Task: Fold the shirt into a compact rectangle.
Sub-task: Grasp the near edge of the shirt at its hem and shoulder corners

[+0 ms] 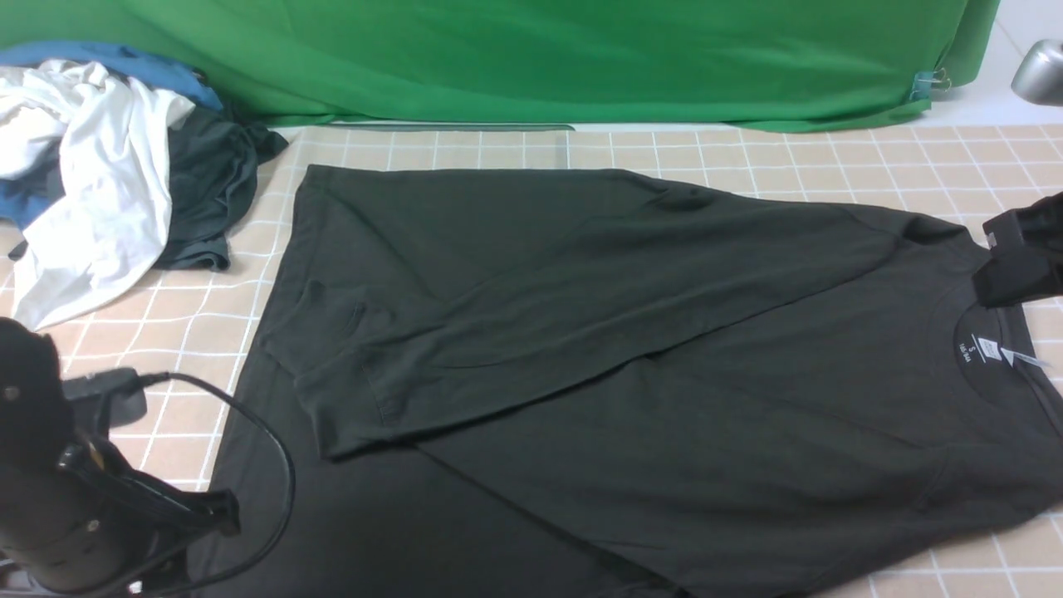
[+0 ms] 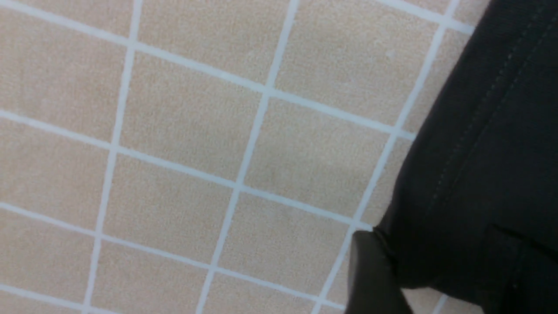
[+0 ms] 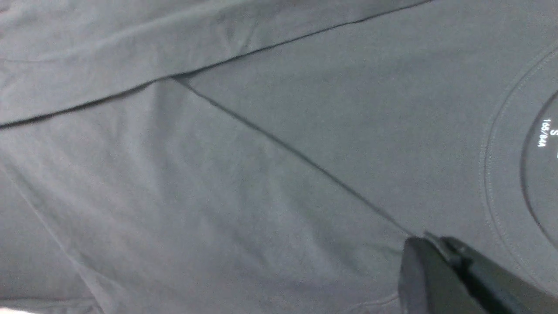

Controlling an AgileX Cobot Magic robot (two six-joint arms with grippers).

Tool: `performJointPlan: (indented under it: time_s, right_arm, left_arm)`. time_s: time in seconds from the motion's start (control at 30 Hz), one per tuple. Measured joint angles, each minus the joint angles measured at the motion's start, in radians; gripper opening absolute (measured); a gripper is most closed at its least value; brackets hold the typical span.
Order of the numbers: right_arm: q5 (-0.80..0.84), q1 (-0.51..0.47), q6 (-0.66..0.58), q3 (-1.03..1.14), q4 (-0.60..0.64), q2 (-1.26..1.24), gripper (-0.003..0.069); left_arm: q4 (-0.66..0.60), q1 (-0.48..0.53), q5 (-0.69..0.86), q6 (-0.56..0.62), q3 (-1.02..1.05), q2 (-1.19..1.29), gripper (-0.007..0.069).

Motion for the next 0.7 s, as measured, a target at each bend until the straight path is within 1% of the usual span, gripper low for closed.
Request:
performJointPlan:
  time_s: [0.03, 0.07, 0.17, 0.2, 0.27, 0.37, 0.43, 0.5, 0.53, 0.57, 0.6, 0.63, 0.7]
  right_arm:
    - [-0.001, 0.000, -0.007, 0.000, 0.006, 0.000, 0.0039]
    - [-0.001, 0.000, -0.009, 0.000, 0.007, 0.000, 0.0039]
    - [0.002, 0.000, -0.011, 0.000, 0.022, 0.000, 0.0039]
    - [0.003, 0.000, -0.011, 0.000, 0.025, 0.000, 0.0039]
    - [0.011, 0.000, -0.013, 0.000, 0.030, 0.000, 0.0039]
    - [0.021, 0.000, -0.017, 0.000, 0.032, 0.000, 0.0039]
    - [0.027, 0.000, -0.019, 0.000, 0.034, 0.000, 0.0038]
    - [0.036, 0.000, -0.020, 0.000, 0.034, 0.000, 0.0038]
    - [0.044, 0.000, -0.022, 0.000, 0.034, 0.000, 0.0038]
    - [0.045, 0.000, -0.024, 0.000, 0.034, 0.000, 0.0038]
    - [0.052, 0.000, -0.025, 0.000, 0.035, 0.000, 0.0038]
    - [0.056, 0.000, -0.026, 0.000, 0.035, 0.000, 0.0038]
    - [0.065, 0.000, -0.026, 0.000, 0.035, 0.000, 0.0038]
  left_arm:
    - [0.003, 0.000, -0.005, -0.005, 0.000, 0.013, 0.0379]
    - [0.003, 0.000, -0.008, -0.007, 0.000, 0.016, 0.0394]
    - [0.003, 0.000, -0.030, -0.017, 0.000, 0.068, 0.0501]
    - [0.002, 0.000, -0.035, -0.017, 0.000, 0.080, 0.0518]
    - [-0.007, 0.000, -0.041, -0.025, 0.000, 0.113, 0.0540]
    - [-0.030, 0.000, -0.042, -0.032, 0.000, 0.150, 0.0532]
    - [-0.052, 0.000, -0.043, -0.036, -0.001, 0.167, 0.0509]
    - [-0.071, 0.000, -0.042, -0.039, -0.005, 0.179, 0.0437]
    - [-0.079, 0.000, -0.041, -0.038, -0.008, 0.184, 0.0383]
    - [-0.081, 0.000, -0.042, -0.038, -0.009, 0.187, 0.0372]
    - [-0.089, 0.000, -0.042, -0.036, -0.011, 0.192, 0.0318]
    - [-0.097, 0.000, -0.047, -0.025, -0.013, 0.194, 0.0244]
    - [-0.103, -0.002, -0.051, -0.012, -0.015, 0.195, 0.0150]
